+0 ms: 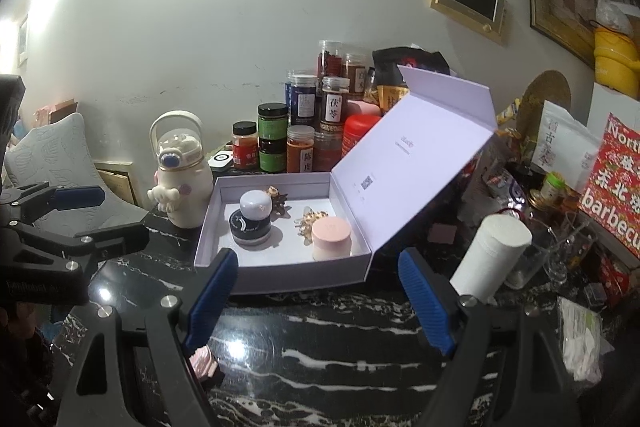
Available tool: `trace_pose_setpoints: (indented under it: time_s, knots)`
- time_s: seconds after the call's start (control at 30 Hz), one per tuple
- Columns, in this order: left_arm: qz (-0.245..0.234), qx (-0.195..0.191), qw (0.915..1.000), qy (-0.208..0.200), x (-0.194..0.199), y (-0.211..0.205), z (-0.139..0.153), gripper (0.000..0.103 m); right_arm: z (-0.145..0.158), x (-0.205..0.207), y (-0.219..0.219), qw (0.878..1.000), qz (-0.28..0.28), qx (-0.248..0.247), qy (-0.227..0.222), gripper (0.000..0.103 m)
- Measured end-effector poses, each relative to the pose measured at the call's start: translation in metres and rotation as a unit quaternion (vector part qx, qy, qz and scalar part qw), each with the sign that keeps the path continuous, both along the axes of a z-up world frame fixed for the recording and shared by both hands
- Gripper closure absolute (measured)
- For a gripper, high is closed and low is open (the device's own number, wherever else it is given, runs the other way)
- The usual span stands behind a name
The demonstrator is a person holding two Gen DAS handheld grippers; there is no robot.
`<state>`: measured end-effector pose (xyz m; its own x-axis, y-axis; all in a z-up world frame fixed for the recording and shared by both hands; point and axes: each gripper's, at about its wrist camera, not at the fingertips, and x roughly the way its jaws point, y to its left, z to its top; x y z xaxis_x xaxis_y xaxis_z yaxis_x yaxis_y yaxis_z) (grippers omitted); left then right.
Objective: Organize objects
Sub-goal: 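Move the left tool to the pink novo blush compact and close on it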
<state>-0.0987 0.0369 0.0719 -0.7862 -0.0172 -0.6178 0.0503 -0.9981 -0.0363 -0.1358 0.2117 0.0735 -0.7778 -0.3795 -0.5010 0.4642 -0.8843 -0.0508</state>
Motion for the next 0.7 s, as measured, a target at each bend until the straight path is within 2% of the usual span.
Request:
trace_pose_setpoints:
  time_s: [0.37, 0.7]
  knots:
    - [0.002, -0.007, 0.9999, -0.01, 0.016, 0.005, -0.008, 0.011, -0.018, 0.006, 0.007, 1.0, 0.01, -0.004, -0.025, 0.019]
    - [0.007, 0.004, 0.9994, -0.033, 0.026, 0.0, -0.03, 0.011, -0.039, 0.013, -0.001, 0.998, 0.034, 0.003, -0.049, 0.019]
